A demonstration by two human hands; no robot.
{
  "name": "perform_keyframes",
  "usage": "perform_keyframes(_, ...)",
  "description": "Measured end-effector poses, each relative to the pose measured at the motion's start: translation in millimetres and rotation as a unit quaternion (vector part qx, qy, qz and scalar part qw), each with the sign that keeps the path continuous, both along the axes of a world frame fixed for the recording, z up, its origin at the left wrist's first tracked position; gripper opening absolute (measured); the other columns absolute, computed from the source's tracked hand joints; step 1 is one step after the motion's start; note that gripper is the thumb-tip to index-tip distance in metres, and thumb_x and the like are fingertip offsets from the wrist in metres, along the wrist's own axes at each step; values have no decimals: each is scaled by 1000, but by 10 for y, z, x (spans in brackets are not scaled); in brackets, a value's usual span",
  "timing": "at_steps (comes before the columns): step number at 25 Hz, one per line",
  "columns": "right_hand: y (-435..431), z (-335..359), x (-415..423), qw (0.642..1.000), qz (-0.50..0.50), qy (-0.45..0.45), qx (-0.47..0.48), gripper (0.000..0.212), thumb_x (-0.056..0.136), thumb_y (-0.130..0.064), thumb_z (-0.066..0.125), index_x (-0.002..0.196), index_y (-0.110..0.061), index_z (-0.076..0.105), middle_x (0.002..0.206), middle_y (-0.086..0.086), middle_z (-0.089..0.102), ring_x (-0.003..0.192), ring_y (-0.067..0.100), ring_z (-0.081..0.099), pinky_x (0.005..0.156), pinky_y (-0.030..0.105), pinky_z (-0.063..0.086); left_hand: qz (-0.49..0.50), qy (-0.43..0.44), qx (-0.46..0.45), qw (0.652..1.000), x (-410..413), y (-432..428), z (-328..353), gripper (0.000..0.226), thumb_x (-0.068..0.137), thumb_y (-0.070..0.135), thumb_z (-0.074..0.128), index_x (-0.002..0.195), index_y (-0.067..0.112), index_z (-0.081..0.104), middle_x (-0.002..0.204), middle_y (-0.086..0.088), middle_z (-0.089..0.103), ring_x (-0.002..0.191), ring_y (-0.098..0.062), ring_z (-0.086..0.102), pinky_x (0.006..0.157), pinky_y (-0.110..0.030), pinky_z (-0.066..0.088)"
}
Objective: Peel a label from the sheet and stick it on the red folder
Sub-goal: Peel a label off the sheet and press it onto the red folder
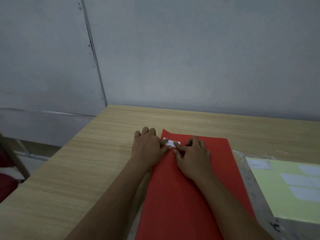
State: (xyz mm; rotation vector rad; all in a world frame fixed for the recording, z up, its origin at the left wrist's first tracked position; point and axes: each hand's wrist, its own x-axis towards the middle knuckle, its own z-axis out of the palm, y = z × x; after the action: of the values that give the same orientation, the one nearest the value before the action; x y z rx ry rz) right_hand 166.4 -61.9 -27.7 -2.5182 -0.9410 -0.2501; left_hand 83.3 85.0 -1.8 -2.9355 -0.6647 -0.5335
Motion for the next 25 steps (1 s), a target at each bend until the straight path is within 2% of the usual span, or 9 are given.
perform_keyframes(4,-23,-3,13,1000,15,1,12,35,92,-54,44,122,-50,62,114,-6,42,110,16,38,88,36,35,-45,21,-13,999,-10,18,24,51,85,74,31,117,51,63,84,8,41,89,-13,33,80,-34,26)
perform_keyframes(8,-17,-24,-2,1000,4,-24,20,42,90,-55,45,123,-39,65,111,-6,45,107,16,41,83,34,34,-9,18,-27,999,-44,5,37,55,82,77,35,119,47,63,86,6,51,94,-17,46,83,-36,36)
perform_keyframes(10,-18,-29,11,1000,8,-20,21,39,90,-56,47,121,-42,66,111,-7,45,107,16,41,82,33,33,1,13,-37,999,-36,-25,38,54,82,75,40,117,42,66,89,3,56,94,-18,48,81,-36,38)
perform_keyframes(12,-25,-27,31,999,20,-4,27,32,90,-57,50,115,-47,68,113,-8,45,108,16,41,83,33,32,-5,-21,-66,998,-30,-73,33,52,83,69,51,103,25,72,83,0,56,81,-17,47,70,-34,36)
perform_keyframes(14,-26,-33,40,999,25,2,33,30,89,-58,52,111,-47,70,113,-9,46,108,15,41,84,34,33,-8,-60,-106,993,-34,-95,36,52,79,65,62,82,13,64,80,-2,57,71,-17,43,63,-33,32)
perform_keyframes(17,-14,-46,29,998,18,-6,58,35,87,-57,55,112,-40,71,110,-8,48,107,16,44,85,35,37,18,-36,-114,993,-44,-82,40,57,79,70,57,93,17,71,85,-1,62,83,-20,56,65,-34,40)
perform_keyframes(20,-20,-50,54,997,8,-5,73,38,85,-56,59,113,-34,73,107,-7,49,105,15,46,87,34,40,34,-13,-106,994,-31,-65,35,55,80,72,52,104,28,73,91,1,64,94,-20,57,72,-37,46)
perform_keyframes(23,-34,-48,68,998,26,6,57,35,86,-61,55,111,-43,71,110,-10,45,108,13,42,87,33,35,2,-41,-164,986,-38,-53,24,49,74,71,61,77,22,65,77,2,55,82,-19,55,59,-32,36)
perform_keyframes(25,-32,-53,56,998,32,1,55,35,87,-62,53,111,-44,71,111,-9,46,108,14,42,87,34,35,-15,-42,-186,982,-40,-31,18,50,73,72,60,80,23,68,73,5,51,78,-18,53,55,-31,31)
